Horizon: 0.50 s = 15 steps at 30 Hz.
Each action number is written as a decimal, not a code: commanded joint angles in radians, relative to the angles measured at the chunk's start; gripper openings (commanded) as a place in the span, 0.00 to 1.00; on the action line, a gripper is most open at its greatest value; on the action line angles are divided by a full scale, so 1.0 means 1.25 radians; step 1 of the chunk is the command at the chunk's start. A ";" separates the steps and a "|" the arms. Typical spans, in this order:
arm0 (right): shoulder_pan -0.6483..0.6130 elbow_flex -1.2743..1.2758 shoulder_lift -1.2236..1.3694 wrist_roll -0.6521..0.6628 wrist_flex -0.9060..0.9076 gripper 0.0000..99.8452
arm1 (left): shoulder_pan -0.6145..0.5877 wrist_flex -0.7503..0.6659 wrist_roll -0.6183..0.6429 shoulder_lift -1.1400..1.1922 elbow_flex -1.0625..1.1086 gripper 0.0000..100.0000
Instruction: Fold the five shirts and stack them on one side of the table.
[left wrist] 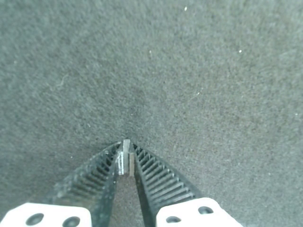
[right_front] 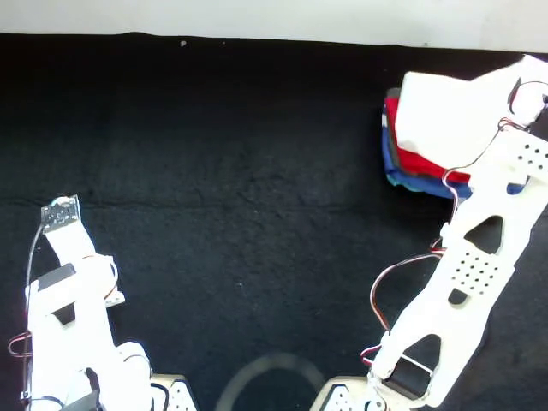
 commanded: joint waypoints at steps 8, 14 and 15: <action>-0.012 0.020 -0.010 -0.006 0.077 0.37 | -0.002 -0.016 -0.001 -0.009 0.002 0.01; -0.018 -0.106 -0.036 -0.006 0.080 0.00 | -0.002 -0.016 -0.001 -0.009 0.002 0.01; -0.021 -0.129 -0.041 -0.006 0.085 0.02 | -0.002 -0.016 -0.001 -0.009 0.002 0.01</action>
